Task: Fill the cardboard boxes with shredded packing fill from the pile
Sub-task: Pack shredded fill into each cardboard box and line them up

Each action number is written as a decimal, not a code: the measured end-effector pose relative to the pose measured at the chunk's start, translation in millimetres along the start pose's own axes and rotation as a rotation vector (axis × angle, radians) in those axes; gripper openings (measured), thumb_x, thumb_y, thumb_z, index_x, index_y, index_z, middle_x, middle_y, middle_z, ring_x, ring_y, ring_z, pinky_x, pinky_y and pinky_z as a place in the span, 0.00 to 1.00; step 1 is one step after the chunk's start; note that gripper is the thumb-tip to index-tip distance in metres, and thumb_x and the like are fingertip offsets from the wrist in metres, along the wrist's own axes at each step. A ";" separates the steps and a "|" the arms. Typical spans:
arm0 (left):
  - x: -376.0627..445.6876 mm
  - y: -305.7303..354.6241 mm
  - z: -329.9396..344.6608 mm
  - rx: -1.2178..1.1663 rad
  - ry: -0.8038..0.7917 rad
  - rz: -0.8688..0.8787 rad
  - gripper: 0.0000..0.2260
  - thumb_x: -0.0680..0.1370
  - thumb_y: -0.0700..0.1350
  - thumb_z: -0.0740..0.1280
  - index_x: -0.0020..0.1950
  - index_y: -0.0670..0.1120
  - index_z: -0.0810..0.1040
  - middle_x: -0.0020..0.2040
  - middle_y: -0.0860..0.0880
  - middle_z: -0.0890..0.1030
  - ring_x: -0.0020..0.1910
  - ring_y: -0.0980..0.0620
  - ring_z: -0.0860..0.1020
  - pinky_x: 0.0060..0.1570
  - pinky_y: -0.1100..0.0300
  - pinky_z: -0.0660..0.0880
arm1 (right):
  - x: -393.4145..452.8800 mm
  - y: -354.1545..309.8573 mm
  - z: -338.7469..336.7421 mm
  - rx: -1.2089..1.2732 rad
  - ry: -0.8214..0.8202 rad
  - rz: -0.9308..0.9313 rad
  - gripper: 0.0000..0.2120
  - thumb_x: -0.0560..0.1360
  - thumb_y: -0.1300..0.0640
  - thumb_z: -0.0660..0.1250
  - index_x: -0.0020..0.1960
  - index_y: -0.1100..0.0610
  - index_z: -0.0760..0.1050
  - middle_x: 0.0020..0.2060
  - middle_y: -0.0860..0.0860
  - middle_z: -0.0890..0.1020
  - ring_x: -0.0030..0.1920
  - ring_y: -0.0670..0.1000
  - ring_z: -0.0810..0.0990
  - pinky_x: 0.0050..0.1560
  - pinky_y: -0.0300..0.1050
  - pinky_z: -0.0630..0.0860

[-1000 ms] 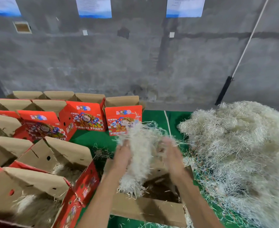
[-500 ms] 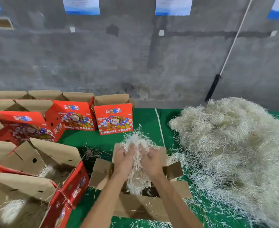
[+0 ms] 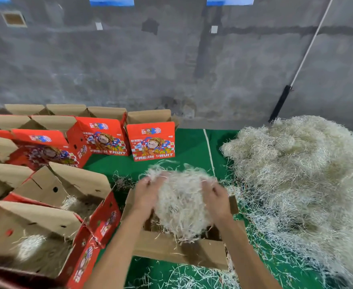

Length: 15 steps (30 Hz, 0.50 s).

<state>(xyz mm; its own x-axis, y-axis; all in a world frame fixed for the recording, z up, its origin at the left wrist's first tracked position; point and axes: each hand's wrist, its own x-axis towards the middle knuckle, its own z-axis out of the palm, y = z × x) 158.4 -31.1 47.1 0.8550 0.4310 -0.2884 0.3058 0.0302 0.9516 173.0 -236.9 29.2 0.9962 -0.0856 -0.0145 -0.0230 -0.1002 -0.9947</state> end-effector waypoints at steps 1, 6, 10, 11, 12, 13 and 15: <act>10.6 0.7 -20.0 -0.075 0.072 -0.017 0.35 0.63 0.68 0.76 0.59 0.46 0.76 0.51 0.47 0.80 0.55 0.47 0.79 0.57 0.52 0.75 | 3.2 1.7 -19.3 0.048 0.101 0.014 0.22 0.79 0.43 0.64 0.33 0.56 0.67 0.22 0.45 0.68 0.25 0.49 0.64 0.24 0.44 0.75; -0.2 -8.5 -8.4 0.085 -0.127 -0.104 0.37 0.66 0.81 0.56 0.59 0.54 0.78 0.62 0.48 0.67 0.57 0.52 0.64 0.56 0.47 0.76 | 6.2 6.3 -3.6 -0.004 0.082 0.257 0.26 0.83 0.37 0.54 0.43 0.57 0.76 0.28 0.49 0.75 0.29 0.51 0.73 0.32 0.49 0.77; -17.5 -34.7 23.1 0.208 -0.198 -0.019 0.24 0.74 0.65 0.68 0.55 0.45 0.79 0.50 0.49 0.80 0.45 0.55 0.78 0.42 0.63 0.78 | -8.3 16.6 27.9 -0.029 -0.086 0.141 0.15 0.82 0.51 0.64 0.56 0.64 0.76 0.34 0.51 0.76 0.32 0.48 0.72 0.37 0.52 0.80; -11.8 -29.4 10.4 0.160 -0.077 0.006 0.20 0.73 0.60 0.71 0.47 0.43 0.80 0.43 0.50 0.80 0.35 0.58 0.77 0.33 0.67 0.74 | -6.3 16.0 13.4 -0.035 -0.013 0.149 0.13 0.82 0.51 0.64 0.55 0.61 0.77 0.34 0.51 0.76 0.30 0.47 0.71 0.31 0.45 0.79; -4.2 -24.6 -8.0 0.122 0.036 0.035 0.17 0.73 0.58 0.73 0.42 0.45 0.78 0.36 0.52 0.79 0.27 0.61 0.73 0.28 0.67 0.70 | -2.3 16.7 -5.8 -0.014 0.090 0.158 0.13 0.81 0.50 0.64 0.52 0.60 0.77 0.34 0.52 0.76 0.28 0.46 0.72 0.28 0.40 0.76; 4.6 -21.1 -27.1 0.075 0.134 0.052 0.14 0.72 0.58 0.75 0.41 0.48 0.77 0.30 0.55 0.78 0.24 0.62 0.70 0.27 0.66 0.68 | 0.5 16.2 -24.0 0.042 0.210 0.172 0.14 0.81 0.48 0.65 0.51 0.59 0.76 0.36 0.54 0.78 0.30 0.46 0.75 0.30 0.39 0.78; 13.6 -18.9 -48.6 -0.043 0.234 0.069 0.14 0.74 0.51 0.76 0.52 0.43 0.79 0.24 0.57 0.75 0.26 0.55 0.74 0.26 0.65 0.66 | 3.0 15.3 -46.2 0.179 0.293 0.228 0.20 0.80 0.41 0.63 0.59 0.57 0.76 0.49 0.59 0.81 0.48 0.55 0.84 0.49 0.55 0.84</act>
<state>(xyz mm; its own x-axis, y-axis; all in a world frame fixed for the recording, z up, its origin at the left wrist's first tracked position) 143.9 18.1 30.4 0.7512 0.6308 -0.1944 0.2270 0.0297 0.9734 171.8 -284.5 18.6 0.9007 -0.3670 -0.2324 -0.1995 0.1258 -0.9718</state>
